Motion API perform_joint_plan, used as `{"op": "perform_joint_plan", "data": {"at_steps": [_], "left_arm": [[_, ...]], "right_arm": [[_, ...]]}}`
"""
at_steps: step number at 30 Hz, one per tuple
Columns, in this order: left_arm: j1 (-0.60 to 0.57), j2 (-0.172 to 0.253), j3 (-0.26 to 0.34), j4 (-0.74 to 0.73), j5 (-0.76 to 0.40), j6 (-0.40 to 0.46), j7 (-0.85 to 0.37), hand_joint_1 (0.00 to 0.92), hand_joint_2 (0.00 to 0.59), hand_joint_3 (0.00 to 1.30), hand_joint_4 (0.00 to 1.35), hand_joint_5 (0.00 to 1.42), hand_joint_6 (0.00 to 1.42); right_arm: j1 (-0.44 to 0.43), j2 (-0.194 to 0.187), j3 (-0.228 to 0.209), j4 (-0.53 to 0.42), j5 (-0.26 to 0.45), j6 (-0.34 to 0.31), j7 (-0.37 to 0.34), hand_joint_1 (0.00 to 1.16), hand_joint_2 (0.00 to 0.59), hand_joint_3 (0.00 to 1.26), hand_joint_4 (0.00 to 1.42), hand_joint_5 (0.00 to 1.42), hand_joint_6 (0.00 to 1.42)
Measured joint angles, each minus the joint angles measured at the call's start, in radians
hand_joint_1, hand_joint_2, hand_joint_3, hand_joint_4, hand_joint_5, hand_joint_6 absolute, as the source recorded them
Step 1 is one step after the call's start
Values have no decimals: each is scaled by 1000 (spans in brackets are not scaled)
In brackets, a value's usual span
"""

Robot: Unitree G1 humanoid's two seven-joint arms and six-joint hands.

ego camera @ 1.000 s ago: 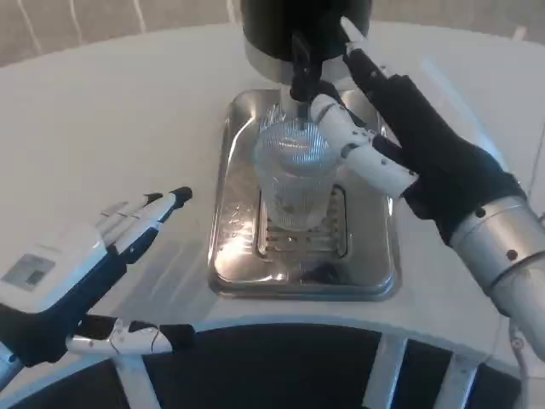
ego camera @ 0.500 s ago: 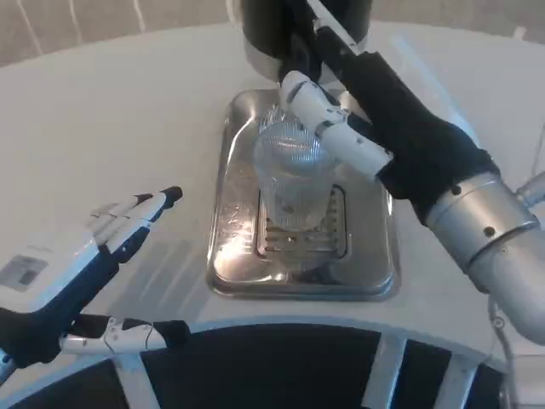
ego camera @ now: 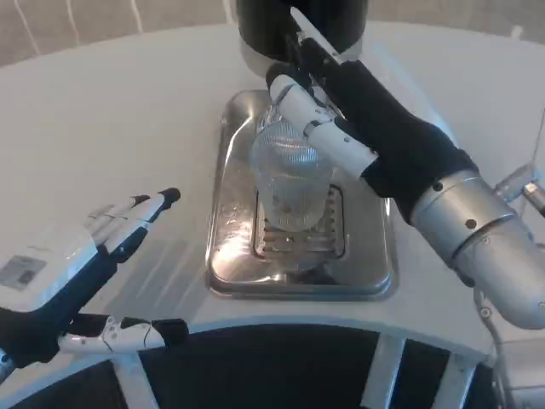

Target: Grasp the cup under the faucet to collect the drink, then remove the cup.

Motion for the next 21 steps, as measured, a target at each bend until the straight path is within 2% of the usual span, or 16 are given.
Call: {"op": "perform_joint_plan", "data": {"at_steps": [13, 21], "left_arm": [[-2, 1, 2, 1, -3, 15, -15, 80, 75, 17, 0, 35, 93], [-11, 1, 2, 2, -7, 34, -32, 79, 74, 17, 0, 30, 93]], "right_arm": [[-33, -83, 60, 2, 8, 16, 12, 9, 553, 0, 0, 0, 0], [-57, -156, 130, -4, -56, 12, 21, 1, 558, 0, 0, 0, 0]]}}
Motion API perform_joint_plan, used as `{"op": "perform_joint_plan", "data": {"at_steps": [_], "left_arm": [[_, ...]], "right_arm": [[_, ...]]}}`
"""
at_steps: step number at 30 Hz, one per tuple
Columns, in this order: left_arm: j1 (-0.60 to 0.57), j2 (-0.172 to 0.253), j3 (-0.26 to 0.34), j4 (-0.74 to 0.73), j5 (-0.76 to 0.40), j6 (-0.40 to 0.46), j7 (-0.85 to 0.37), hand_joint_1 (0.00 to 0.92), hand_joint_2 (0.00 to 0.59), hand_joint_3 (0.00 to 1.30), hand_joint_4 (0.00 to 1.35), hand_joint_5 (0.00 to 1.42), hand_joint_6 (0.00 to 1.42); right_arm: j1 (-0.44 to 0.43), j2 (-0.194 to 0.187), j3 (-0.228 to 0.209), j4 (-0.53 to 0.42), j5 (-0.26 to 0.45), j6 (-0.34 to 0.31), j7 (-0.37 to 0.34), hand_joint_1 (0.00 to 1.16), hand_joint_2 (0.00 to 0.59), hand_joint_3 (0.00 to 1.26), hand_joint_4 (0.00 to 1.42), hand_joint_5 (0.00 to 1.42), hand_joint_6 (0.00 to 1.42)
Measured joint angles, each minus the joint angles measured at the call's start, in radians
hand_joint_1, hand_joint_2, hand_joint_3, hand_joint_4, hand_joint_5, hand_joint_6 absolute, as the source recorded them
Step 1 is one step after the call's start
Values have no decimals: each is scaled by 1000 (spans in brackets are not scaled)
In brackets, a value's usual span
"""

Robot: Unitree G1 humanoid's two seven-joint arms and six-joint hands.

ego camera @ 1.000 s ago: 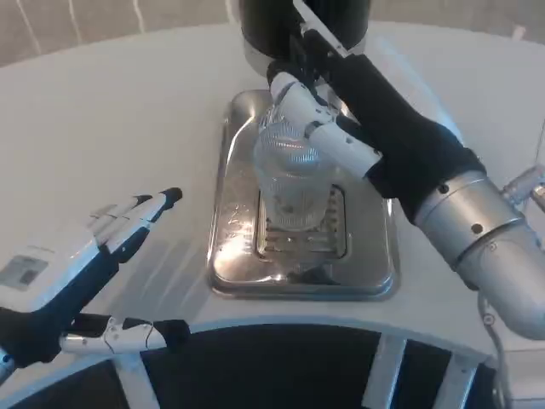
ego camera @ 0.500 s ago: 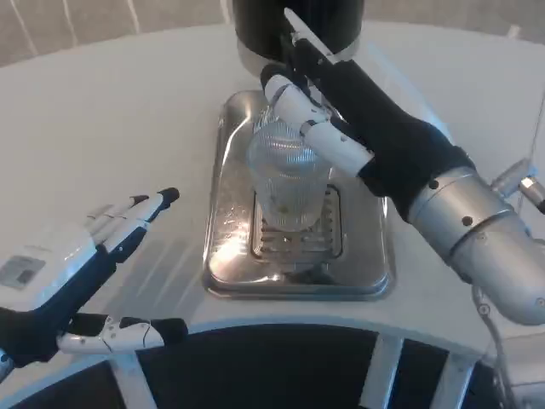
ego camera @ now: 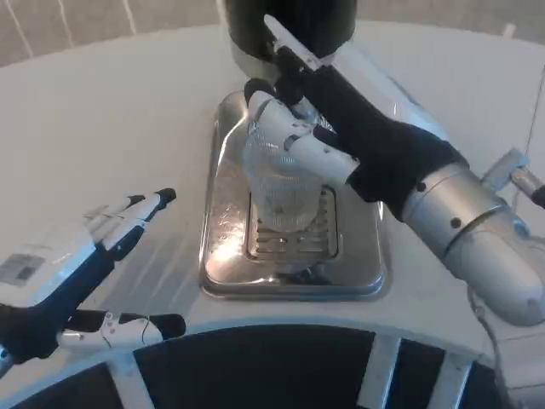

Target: Grasp the cup under the faucet to collect the drink, then remove the cup.

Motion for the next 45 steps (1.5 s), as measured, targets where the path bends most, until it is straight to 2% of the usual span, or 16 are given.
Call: {"op": "perform_joint_plan", "data": {"at_steps": [6, 14, 15, 17, 21, 26, 32, 39, 45], "left_arm": [[-17, -3, -2, 3, -3, 13, -15, 79, 73, 17, 0, 29, 93], [-42, -25, -4, 23, -39, 19, -47, 74, 68, 17, 0, 30, 93], [-43, -29, -4, 26, -45, 21, -51, 77, 51, 3, 0, 35, 93], [-46, -47, -4, 31, -82, 38, -73, 84, 35, 0, 0, 45, 100], [-59, -73, -2, 33, -128, 73, -96, 156, 13, 0, 0, 76, 144], [-103, -135, -2, 33, -188, 136, -126, 259, 11, 0, 0, 133, 229], [-149, -198, -2, 32, -241, 194, -167, 303, 21, 0, 0, 170, 256], [-205, -240, -2, 44, -262, 228, -179, 326, 27, 0, 0, 182, 261], [-243, -257, -9, 70, -257, 233, -179, 350, 36, 0, 0, 194, 266]], "right_arm": [[-14, -43, 37, 2, -44, -21, 13, 0, 561, 0, 0, 0, 0], [-28, -57, 52, 13, -69, -43, 25, 0, 562, 0, 0, 0, 0], [-28, -57, 52, 14, -69, -45, 25, 0, 562, 0, 0, 0, 0], [-28, -57, 50, 17, -69, -50, 25, 0, 562, 0, 0, 0, 0], [-28, -57, 48, 18, -69, -52, 25, 0, 564, 0, 0, 0, 0], [-27, -58, 48, 18, -76, -53, 26, 0, 569, 0, 0, 0, 0], [-25, -60, 47, 14, -81, -53, 29, 0, 573, 0, 0, 0, 0], [-24, -60, 45, 13, -83, -53, 30, 0, 582, 0, 0, 0, 0], [-24, -55, 45, 13, -84, -53, 30, 0, 586, 0, 0, 0, 0]]}}
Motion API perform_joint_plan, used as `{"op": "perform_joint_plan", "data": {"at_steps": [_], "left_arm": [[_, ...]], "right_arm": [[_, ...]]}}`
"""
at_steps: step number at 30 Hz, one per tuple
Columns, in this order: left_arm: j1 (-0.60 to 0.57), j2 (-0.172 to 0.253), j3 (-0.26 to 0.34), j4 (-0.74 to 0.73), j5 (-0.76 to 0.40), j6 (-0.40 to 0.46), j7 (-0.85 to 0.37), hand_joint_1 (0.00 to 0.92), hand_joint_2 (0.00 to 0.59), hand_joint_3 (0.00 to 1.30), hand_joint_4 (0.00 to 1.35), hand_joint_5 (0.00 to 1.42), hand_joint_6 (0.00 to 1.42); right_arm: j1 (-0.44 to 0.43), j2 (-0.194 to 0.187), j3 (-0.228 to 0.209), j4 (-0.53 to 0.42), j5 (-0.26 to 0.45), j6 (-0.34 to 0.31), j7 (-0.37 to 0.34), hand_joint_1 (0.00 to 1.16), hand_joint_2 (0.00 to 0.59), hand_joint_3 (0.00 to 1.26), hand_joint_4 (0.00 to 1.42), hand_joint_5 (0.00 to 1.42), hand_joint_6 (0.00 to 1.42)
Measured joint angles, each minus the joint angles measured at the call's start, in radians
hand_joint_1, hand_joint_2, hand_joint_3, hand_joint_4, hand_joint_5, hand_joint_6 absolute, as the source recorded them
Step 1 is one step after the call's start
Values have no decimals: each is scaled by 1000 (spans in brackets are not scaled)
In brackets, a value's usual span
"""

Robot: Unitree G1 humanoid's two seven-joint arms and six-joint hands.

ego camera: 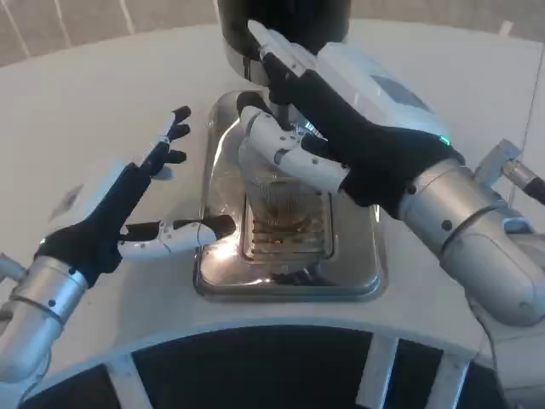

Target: Grasp the cup under the faucet to collect the drink, then remove the cup.

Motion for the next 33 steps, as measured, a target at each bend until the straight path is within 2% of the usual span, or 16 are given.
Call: {"op": "perform_joint_plan", "data": {"at_steps": [21, 33], "left_arm": [[-86, -66, -45, 172, 70, -31, 39, 381, 50, 0, 0, 231, 284], [-122, -80, -46, 207, 71, -55, 44, 383, 52, 0, 0, 245, 290]], "right_arm": [[-1, 6, -8, 9, 0, -7, 0, 0, 586, 0, 0, 0, 0], [-1, 4, -15, 9, -5, -7, 9, 0, 586, 0, 0, 0, 0]]}}
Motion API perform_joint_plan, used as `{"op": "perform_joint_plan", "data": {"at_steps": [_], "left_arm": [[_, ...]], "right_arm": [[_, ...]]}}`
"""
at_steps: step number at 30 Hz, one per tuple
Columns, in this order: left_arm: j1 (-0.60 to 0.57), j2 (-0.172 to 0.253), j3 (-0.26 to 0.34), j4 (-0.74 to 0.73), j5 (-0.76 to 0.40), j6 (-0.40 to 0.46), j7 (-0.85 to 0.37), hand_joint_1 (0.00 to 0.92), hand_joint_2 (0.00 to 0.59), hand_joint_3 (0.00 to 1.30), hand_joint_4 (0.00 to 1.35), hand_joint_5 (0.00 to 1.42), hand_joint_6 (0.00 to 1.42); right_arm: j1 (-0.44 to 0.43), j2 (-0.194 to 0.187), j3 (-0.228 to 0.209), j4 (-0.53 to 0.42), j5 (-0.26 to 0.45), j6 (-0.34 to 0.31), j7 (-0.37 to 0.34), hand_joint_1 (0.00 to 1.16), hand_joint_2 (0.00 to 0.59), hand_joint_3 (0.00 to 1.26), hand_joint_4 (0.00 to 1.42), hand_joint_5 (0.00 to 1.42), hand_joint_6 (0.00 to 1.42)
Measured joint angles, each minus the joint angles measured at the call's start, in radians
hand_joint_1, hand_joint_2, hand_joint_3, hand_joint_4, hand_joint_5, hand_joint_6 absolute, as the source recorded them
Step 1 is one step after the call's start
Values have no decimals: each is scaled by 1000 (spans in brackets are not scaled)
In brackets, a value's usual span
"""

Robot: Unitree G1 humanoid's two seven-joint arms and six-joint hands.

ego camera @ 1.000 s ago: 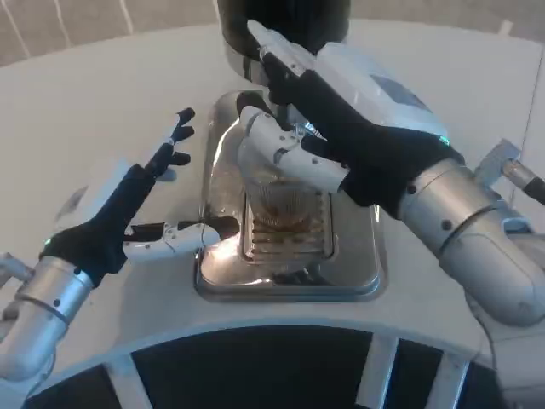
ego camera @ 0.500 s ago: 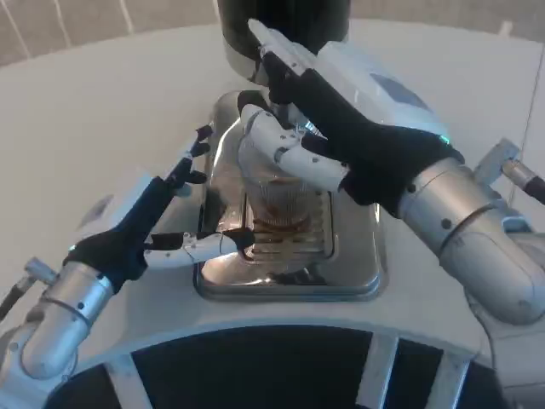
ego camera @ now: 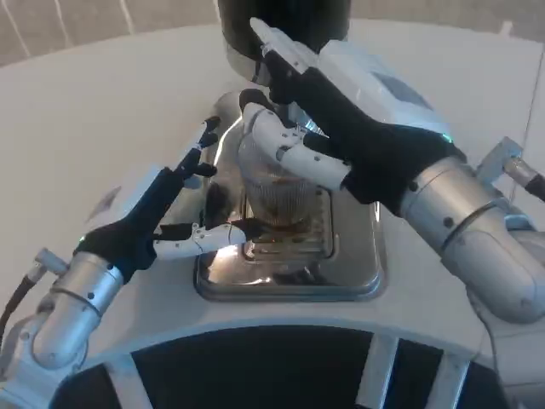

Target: Grasp the cup under the faucet to collect the drink, then remove the cup.

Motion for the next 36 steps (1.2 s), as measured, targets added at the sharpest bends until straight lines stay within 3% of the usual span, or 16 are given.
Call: {"op": "perform_joint_plan", "data": {"at_steps": [16, 36], "left_arm": [[-25, -2, 0, 29, 0, -23, 7, 382, 52, 0, 0, 251, 295], [-79, -34, -7, 97, 0, -37, 25, 371, 56, 0, 0, 261, 311]], "right_arm": [[4, -15, 0, 0, -12, -19, 5, 1, 586, 0, 0, 0, 0], [-20, -36, 17, 2, -61, -24, 50, 1, 586, 0, 0, 0, 0]]}}
